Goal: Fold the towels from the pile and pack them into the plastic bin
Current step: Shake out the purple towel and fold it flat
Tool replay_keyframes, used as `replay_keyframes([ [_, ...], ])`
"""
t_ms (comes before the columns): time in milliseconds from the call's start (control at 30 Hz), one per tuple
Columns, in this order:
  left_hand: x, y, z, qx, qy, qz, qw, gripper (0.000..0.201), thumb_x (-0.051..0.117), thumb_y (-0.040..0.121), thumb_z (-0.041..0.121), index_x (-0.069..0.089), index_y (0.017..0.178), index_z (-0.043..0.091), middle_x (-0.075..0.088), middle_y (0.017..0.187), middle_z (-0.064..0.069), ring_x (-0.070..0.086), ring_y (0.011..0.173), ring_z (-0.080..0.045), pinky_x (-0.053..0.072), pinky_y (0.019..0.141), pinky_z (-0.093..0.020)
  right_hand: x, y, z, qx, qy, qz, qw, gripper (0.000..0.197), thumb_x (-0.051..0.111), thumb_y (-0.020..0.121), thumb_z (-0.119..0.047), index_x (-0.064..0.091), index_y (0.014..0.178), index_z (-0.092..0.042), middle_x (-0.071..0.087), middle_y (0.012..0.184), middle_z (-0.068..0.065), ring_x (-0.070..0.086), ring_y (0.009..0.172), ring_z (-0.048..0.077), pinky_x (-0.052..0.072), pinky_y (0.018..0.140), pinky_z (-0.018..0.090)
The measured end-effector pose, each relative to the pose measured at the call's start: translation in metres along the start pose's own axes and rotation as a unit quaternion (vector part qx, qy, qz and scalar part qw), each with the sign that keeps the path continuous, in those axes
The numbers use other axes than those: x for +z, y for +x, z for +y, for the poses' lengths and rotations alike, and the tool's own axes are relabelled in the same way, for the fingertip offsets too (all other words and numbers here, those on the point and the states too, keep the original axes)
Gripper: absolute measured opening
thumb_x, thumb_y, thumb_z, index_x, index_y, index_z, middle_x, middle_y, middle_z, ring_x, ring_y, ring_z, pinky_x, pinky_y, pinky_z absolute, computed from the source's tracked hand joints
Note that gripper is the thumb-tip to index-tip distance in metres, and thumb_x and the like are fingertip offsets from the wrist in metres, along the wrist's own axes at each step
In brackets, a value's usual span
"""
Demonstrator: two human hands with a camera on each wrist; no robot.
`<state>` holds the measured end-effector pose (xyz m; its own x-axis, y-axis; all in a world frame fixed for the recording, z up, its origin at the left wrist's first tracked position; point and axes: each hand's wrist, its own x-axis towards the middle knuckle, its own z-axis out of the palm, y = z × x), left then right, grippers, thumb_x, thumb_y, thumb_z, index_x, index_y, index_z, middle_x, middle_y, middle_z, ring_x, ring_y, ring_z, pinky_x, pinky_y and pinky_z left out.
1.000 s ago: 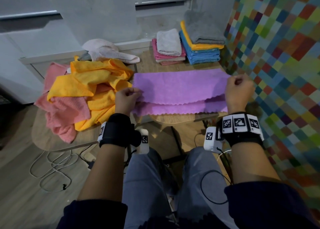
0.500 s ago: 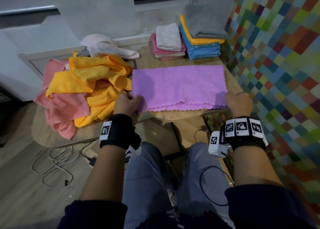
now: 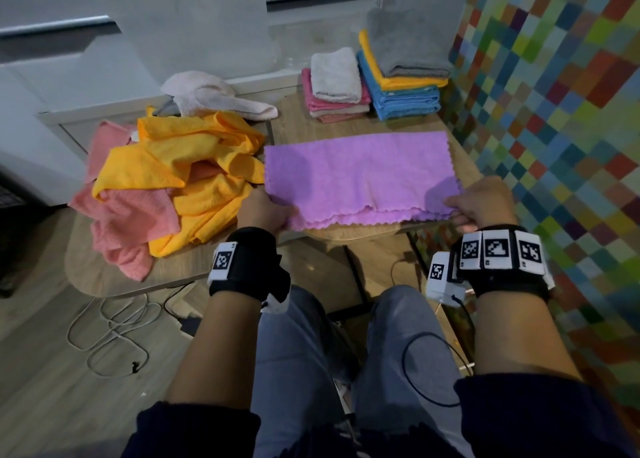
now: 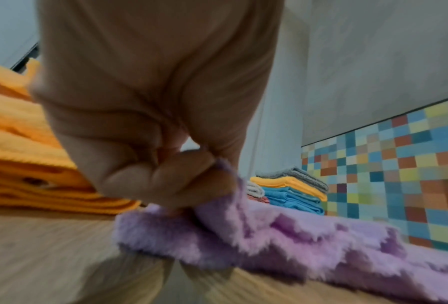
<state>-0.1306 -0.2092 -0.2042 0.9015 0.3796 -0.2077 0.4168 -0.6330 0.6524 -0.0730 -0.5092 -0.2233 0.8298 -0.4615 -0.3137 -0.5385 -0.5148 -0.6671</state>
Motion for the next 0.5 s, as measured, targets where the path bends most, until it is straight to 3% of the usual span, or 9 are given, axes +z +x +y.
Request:
replay_keyframes([
  [67, -0.001, -0.004, 0.005, -0.001, -0.025, -0.027, 0.999, 0.013, 0.066, 0.08, 0.014, 0.062, 0.075, 0.003, 0.066, 0.098, -0.028, 0.063, 0.096, -0.041, 0.047, 0.071, -0.039, -0.002, 0.0, -0.001, -0.002, -0.004, -0.003, 1.0, 0.02, 0.07, 0.082, -0.012, 0.059, 0.087, 0.004, 0.062, 0.066, 0.015, 0.055, 0.046, 0.02, 0.045, 0.047, 0.029],
  [133, 0.0, -0.01, 0.007, -0.019, -0.076, -0.07, 0.994, 0.034, 0.065, 0.085, 0.019, 0.061, 0.105, -0.008, 0.062, 0.113, -0.029, 0.059, 0.105, -0.042, 0.047, 0.074, -0.037, -0.004, -0.001, 0.0, 0.0, -0.009, -0.018, 1.0, 0.018, 0.069, 0.083, -0.012, 0.059, 0.085, 0.003, 0.061, 0.066, 0.014, 0.054, 0.047, 0.019, 0.046, 0.049, 0.03],
  [233, 0.001, -0.012, 0.006, -0.048, -0.115, -0.112, 0.986, 0.05, 0.065, 0.086, 0.023, 0.053, 0.12, -0.012, 0.06, 0.114, -0.032, 0.063, 0.082, -0.042, 0.052, 0.065, -0.037, -0.007, 0.0, 0.004, 0.005, -0.024, -0.039, 0.999, 0.015, 0.067, 0.082, -0.01, 0.057, 0.08, 0.001, 0.061, 0.07, 0.015, 0.055, 0.053, 0.021, 0.048, 0.053, 0.031],
  [300, -0.006, -0.008, 0.006, -0.052, -0.156, -0.131, 0.978, 0.036, 0.067, 0.084, 0.018, 0.058, 0.112, -0.004, 0.066, 0.088, -0.023, 0.063, 0.065, -0.039, 0.054, 0.059, -0.037, -0.013, -0.001, 0.003, 0.009, -0.025, -0.056, 0.998, 0.011, 0.062, 0.083, -0.004, 0.054, 0.078, 0.002, 0.062, 0.074, 0.018, 0.056, 0.05, 0.022, 0.046, 0.044, 0.026],
  [333, -0.01, -0.004, 0.005, -0.054, -0.173, -0.139, 0.974, 0.027, 0.069, 0.082, 0.018, 0.059, 0.102, 0.003, 0.064, 0.07, -0.011, 0.061, 0.049, -0.028, 0.051, 0.046, -0.029, -0.017, -0.002, 0.001, 0.014, -0.022, -0.068, 0.997, 0.008, 0.059, 0.083, -0.001, 0.053, 0.079, 0.003, 0.062, 0.074, 0.019, 0.057, 0.044, 0.021, 0.044, 0.037, 0.022],
  [400, -0.018, 0.008, -0.001, -0.057, -0.216, -0.133, 0.966, 0.019, 0.072, 0.079, 0.017, 0.058, 0.087, 0.009, 0.055, 0.049, 0.002, 0.049, 0.034, -0.008, 0.042, 0.037, -0.015, -0.024, -0.001, -0.005, 0.017, -0.003, -0.085, 0.996, 0.006, 0.055, 0.083, 0.001, 0.052, 0.085, 0.006, 0.063, 0.067, 0.021, 0.056, 0.032, 0.017, 0.043, 0.031, 0.02],
  [500, -0.025, 0.023, -0.002, -0.025, -0.332, -0.096, 0.938, 0.014, 0.071, 0.078, 0.008, 0.058, 0.078, 0.01, 0.058, 0.059, -0.003, 0.05, 0.044, -0.009, 0.042, 0.04, -0.014, -0.034, 0.0, -0.02, 0.022, 0.053, -0.097, 0.994, 0.011, 0.054, 0.087, -0.002, 0.051, 0.076, 0.0, 0.056, 0.038, 0.009, 0.051, 0.026, 0.012, 0.04, 0.03, 0.018],
])
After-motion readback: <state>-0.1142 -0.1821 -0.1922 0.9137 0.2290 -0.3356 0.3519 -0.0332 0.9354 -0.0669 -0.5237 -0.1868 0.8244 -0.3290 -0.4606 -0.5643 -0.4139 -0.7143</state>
